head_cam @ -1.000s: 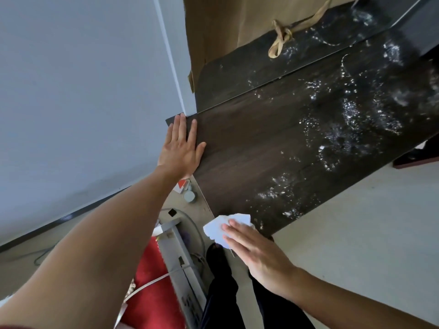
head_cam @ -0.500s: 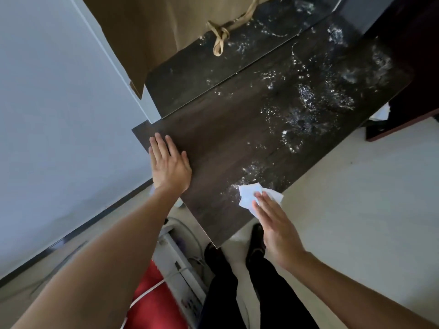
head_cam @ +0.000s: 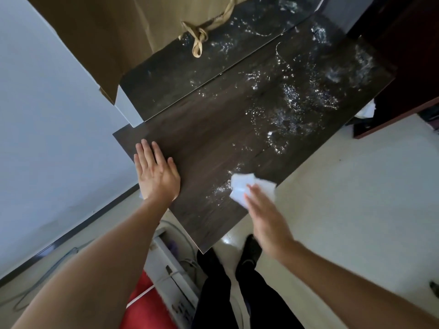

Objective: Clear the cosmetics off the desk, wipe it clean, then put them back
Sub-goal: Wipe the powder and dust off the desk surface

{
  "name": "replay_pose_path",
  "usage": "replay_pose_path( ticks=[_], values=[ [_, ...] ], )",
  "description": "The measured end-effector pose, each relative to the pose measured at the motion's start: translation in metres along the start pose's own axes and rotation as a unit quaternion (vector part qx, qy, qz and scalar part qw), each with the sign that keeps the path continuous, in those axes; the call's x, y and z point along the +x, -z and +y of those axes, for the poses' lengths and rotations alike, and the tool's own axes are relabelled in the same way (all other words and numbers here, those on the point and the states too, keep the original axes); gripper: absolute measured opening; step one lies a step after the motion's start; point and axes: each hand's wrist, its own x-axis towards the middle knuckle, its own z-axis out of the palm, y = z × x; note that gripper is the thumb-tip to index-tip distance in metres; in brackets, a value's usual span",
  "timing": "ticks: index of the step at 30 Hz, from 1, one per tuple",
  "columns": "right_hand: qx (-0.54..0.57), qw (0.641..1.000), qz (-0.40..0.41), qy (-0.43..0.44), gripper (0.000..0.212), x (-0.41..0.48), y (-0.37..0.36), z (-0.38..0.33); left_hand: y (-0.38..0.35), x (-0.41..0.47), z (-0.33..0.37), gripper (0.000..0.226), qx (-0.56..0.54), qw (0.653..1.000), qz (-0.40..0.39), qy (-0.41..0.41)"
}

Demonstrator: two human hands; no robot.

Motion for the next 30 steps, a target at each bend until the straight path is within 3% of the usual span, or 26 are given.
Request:
replay_pose_path(
  ticks=[2,4,6,9,12,16,18,22,27,29,30],
  values=[
    [0.016,0.995,-0.033,0.087,0.051,-0.019,-0.001,-0.012,0.002,-0.001,0.002,0.060,-0.001,1.000,0.000,-0.002],
    [0.039,0.992,-0.040,0.114,0.048,0.003,0.009,0.011,0.004,0.001,0.005,0.060,-0.003,1.000,0.006,-0.003],
    [0.016,0.998,-0.012,0.058,0.046,0.051,0.018,0.041,0.004,0.004,0.006,0.060,-0.005,1.000,0.014,-0.003],
    [-0.004,0.999,-0.020,-0.026,0.066,0.105,0.017,0.046,0.000,0.004,0.003,0.059,-0.008,1.000,0.015,-0.004],
    [0.042,0.997,-0.033,0.057,0.050,0.068,0.000,0.013,-0.002,0.001,0.001,0.059,-0.003,1.000,0.015,-0.002],
    [0.068,0.976,-0.094,0.183,0.050,0.024,0.014,0.015,-0.001,0.004,0.004,0.058,-0.016,0.999,0.027,-0.001],
    [0.063,0.983,-0.077,0.152,0.042,0.064,0.020,0.031,0.000,0.004,0.005,0.057,-0.028,0.999,0.036,0.001],
    [0.059,0.998,-0.028,0.010,0.050,0.133,0.013,0.025,-0.001,0.005,0.005,0.055,-0.036,0.998,0.048,-0.003],
    [0.182,0.960,-0.114,0.181,0.041,0.039,0.006,-0.020,-0.006,0.004,0.001,0.055,-0.036,0.998,0.052,-0.003],
    [0.159,0.958,-0.133,0.197,0.036,0.044,0.013,-0.006,-0.005,0.005,0.002,0.055,-0.035,0.998,0.051,0.000],
    [0.149,0.968,-0.124,0.161,0.033,0.063,0.015,0.002,-0.004,0.005,0.003,0.055,-0.032,0.998,0.050,0.003]
  ],
)
